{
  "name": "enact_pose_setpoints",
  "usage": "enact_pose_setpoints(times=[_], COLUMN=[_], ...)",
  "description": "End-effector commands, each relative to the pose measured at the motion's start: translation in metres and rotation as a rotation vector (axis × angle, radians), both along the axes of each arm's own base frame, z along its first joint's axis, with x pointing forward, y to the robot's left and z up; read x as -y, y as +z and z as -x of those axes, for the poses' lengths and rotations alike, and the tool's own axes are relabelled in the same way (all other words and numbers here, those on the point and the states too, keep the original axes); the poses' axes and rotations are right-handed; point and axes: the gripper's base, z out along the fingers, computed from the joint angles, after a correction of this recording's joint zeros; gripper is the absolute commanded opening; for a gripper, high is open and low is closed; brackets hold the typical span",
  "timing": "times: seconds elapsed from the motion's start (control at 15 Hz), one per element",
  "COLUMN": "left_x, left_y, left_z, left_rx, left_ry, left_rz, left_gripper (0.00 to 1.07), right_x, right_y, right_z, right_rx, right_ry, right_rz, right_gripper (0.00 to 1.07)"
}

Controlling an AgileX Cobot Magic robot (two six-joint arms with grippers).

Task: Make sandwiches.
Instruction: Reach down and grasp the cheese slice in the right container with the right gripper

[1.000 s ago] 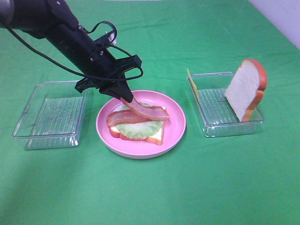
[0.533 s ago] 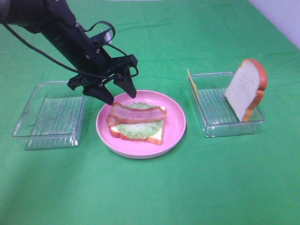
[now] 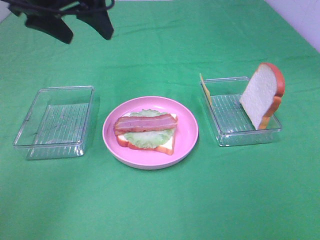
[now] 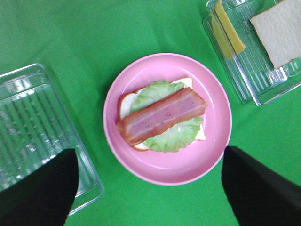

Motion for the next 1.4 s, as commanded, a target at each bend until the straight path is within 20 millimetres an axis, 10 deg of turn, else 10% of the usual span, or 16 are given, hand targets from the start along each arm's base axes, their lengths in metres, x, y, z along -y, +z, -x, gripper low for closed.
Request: enact_pose_setpoints(times=[0.07, 0.47, 1.4], left_x=[-0.02, -0.067, -0.152], left_y=[0.038, 0.085, -0.031], left_z=[0.036, 0.118, 0.334], left_rx=[0.042, 0.149, 0.431], left_ry=[-0.021, 0.003, 0.042], left_rz=[-0.094, -0.224, -0.102], left_gripper=[0.79, 0.79, 0.79], right_x=[0.001, 0.001, 0.001], right_y=[-0.001, -0.001, -0.001], right_z=[0.002, 0.002, 0.001], right_rx=[0.015, 0.015, 0.021], right_ry=[0.004, 0.004, -0.002], right_rz=[0.0, 0.0, 0.008], right_gripper=[0.73, 0.73, 0.73])
